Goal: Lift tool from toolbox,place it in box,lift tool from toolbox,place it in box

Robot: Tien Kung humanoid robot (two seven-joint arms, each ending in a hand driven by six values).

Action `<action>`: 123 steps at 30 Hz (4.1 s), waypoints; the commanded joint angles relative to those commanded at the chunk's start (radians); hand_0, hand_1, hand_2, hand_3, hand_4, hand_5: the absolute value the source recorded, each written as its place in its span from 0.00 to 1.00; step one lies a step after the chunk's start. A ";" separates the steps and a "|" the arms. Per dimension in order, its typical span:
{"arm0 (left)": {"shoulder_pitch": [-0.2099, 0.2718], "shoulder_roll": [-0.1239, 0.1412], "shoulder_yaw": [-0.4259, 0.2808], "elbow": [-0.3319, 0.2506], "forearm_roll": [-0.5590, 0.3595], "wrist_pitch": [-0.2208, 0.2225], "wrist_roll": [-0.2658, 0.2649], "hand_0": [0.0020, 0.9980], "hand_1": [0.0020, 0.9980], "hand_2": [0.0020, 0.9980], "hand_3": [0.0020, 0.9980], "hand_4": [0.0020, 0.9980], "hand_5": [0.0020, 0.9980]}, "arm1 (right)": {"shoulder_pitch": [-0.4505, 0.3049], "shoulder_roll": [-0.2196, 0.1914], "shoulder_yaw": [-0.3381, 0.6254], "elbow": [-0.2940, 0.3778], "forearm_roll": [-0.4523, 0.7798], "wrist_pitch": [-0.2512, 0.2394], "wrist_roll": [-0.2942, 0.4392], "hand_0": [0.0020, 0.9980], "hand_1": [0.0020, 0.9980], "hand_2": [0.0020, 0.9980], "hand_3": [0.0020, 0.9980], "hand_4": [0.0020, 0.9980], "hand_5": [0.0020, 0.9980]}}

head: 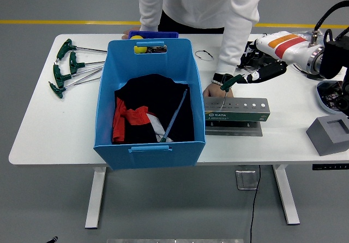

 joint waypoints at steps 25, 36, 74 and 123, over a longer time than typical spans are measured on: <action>-0.024 0.005 0.093 0.000 -0.077 -0.003 -0.020 0.92 0.94 0.92 0.65 0.77 0.57 | 0.209 0.274 -0.260 -0.361 -0.038 -0.038 0.169 0.75 0.64 0.68 0.57 1.00 0.73; -0.040 0.009 0.172 0.000 -0.156 -0.003 -0.041 0.92 0.94 0.92 0.65 0.77 0.57 | 0.238 0.350 -0.346 -0.482 -0.022 -0.006 0.167 0.76 0.55 0.59 0.54 1.00 0.73; -0.052 0.014 0.243 0.000 -0.221 -0.003 -0.055 0.92 0.95 0.92 0.64 0.77 0.55 | 0.236 0.390 -0.431 -0.526 -0.040 0.058 0.146 0.75 0.47 0.51 0.44 1.00 0.68; -0.050 0.016 0.313 0.000 -0.289 -0.006 -0.067 0.92 0.94 0.92 0.63 0.76 0.55 | 0.240 0.377 -0.429 -0.526 -0.063 -0.036 0.188 0.28 0.16 0.18 0.15 0.90 0.67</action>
